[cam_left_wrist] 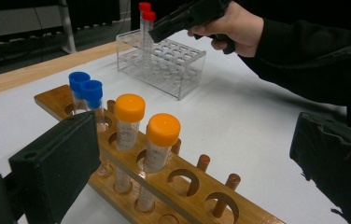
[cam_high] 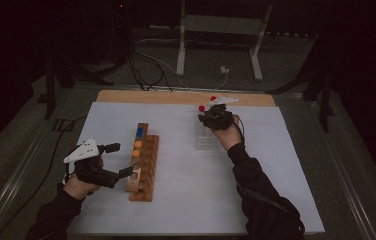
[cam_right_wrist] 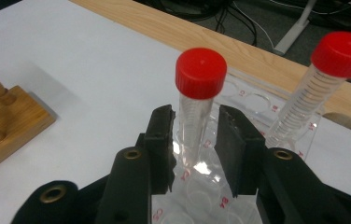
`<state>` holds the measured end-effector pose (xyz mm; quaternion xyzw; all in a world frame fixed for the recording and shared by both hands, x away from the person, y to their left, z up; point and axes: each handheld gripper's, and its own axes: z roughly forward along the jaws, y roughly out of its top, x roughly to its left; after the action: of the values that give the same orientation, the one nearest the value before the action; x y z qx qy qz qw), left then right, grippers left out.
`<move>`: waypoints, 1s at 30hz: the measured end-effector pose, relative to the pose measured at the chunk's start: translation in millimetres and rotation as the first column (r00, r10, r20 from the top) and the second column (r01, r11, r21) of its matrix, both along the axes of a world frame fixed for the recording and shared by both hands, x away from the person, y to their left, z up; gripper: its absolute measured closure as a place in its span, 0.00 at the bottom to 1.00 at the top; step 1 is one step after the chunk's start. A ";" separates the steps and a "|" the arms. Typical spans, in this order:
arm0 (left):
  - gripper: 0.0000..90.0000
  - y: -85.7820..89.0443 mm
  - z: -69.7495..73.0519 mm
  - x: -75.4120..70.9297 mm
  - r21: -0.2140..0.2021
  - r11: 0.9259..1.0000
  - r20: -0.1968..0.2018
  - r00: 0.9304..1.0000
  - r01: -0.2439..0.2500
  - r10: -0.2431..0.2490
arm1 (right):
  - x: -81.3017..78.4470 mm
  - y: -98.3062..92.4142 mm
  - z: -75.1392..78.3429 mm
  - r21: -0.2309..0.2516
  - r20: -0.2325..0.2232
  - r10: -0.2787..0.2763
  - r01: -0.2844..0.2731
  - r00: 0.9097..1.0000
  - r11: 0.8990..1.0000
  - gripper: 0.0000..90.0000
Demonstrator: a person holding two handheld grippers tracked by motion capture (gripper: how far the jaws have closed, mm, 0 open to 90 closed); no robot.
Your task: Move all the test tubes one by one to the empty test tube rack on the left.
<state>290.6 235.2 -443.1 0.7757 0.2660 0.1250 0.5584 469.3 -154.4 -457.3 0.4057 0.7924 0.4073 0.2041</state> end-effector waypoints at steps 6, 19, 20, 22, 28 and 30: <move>0.03 0.2 0.0 0.3 -0.003 1.000 -0.004 1.000 0.001 -0.001 | 4.1 6.1 -1.4 -0.028 -0.007 -0.007 0.007 1.000 1.000 0.77; 0.03 0.1 -0.6 1.1 -0.003 1.000 -0.010 1.000 0.003 -0.003 | 3.1 7.5 2.7 -0.037 0.005 -0.006 0.006 1.000 0.999 0.83; 0.03 0.1 -0.4 1.1 -0.003 1.000 -0.011 1.000 0.004 -0.004 | 2.7 7.4 5.0 -0.038 0.007 -0.005 0.005 1.000 0.999 0.83; 0.03 0.1 0.2 1.0 0.001 1.000 -0.008 1.000 0.004 -0.004 | 2.0 6.6 10.0 -0.034 0.015 -0.001 0.001 1.000 0.999 0.83; 0.03 -0.9 1.6 0.6 0.006 1.000 -0.005 1.000 0.003 -0.003 | -2.8 4.8 27.4 -0.027 0.048 0.005 -0.004 0.999 1.000 0.83; 0.03 -1.4 2.5 0.4 0.001 1.000 -0.007 1.000 0.006 -0.006 | -5.4 4.3 33.0 -0.032 0.064 0.005 -0.003 0.998 0.999 0.83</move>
<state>291.0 233.8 -440.6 0.7773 0.2658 0.1208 0.5572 464.0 -150.0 -424.3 0.3878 0.7926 0.4077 0.2350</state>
